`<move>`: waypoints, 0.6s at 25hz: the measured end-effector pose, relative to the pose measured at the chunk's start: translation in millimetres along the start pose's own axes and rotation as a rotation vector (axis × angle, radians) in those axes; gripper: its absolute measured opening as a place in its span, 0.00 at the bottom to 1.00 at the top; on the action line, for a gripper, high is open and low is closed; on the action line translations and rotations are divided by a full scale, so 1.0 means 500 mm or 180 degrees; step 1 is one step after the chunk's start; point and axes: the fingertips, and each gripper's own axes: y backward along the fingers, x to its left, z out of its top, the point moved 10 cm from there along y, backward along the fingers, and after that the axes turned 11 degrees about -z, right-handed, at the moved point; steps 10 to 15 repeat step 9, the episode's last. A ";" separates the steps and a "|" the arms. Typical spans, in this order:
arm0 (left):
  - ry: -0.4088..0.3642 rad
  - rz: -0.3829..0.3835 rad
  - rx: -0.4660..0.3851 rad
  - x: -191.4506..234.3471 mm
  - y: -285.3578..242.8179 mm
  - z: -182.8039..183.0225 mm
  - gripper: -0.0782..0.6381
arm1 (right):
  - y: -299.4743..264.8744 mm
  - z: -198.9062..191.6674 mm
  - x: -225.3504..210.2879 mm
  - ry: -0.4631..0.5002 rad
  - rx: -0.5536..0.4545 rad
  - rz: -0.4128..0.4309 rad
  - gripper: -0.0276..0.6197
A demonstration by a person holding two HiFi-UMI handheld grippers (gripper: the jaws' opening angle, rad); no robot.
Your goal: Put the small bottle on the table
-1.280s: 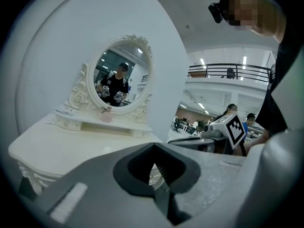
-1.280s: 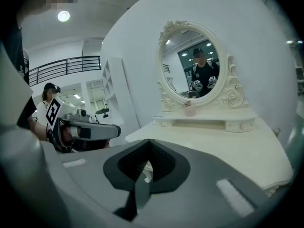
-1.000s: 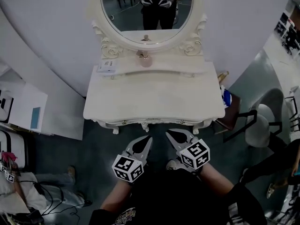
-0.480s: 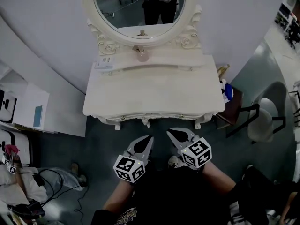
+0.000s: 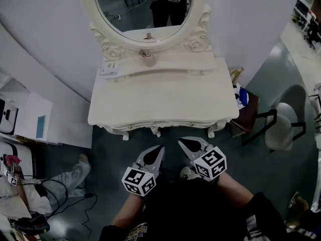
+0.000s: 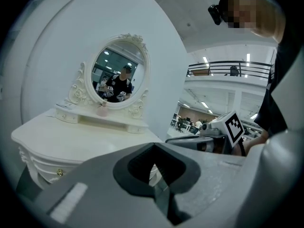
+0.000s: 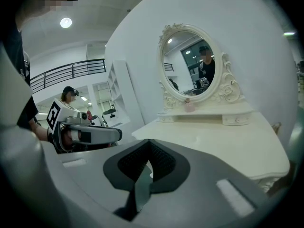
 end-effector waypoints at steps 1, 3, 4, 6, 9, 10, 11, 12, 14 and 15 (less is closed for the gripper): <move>-0.0003 -0.0003 0.0000 -0.001 -0.001 0.000 0.11 | 0.000 0.000 0.000 -0.0002 -0.0004 -0.0001 0.09; -0.0010 -0.0004 0.0000 -0.001 -0.001 0.001 0.11 | 0.001 0.001 -0.001 -0.0004 -0.0011 -0.0001 0.09; -0.0013 -0.0004 0.0000 -0.001 -0.001 0.001 0.11 | 0.000 0.001 -0.001 -0.0007 -0.0011 0.0000 0.09; -0.0015 -0.0009 0.0006 -0.001 -0.002 0.002 0.11 | 0.000 0.001 -0.002 -0.0020 -0.0007 0.0002 0.09; -0.0022 -0.0023 0.0024 -0.001 -0.003 0.001 0.11 | 0.000 -0.002 -0.004 -0.0042 0.0002 0.0004 0.09; -0.0022 -0.0023 0.0024 -0.001 -0.003 0.001 0.11 | 0.000 -0.002 -0.004 -0.0042 0.0002 0.0004 0.09; -0.0022 -0.0023 0.0024 -0.001 -0.003 0.001 0.11 | 0.000 -0.002 -0.004 -0.0042 0.0002 0.0004 0.09; -0.0022 -0.0023 0.0024 -0.001 -0.003 0.001 0.11 | 0.000 -0.002 -0.004 -0.0042 0.0002 0.0004 0.09; -0.0022 -0.0023 0.0024 -0.001 -0.003 0.001 0.11 | 0.000 -0.002 -0.004 -0.0042 0.0002 0.0004 0.09; -0.0022 -0.0023 0.0024 -0.001 -0.003 0.001 0.11 | 0.000 -0.002 -0.004 -0.0042 0.0002 0.0004 0.09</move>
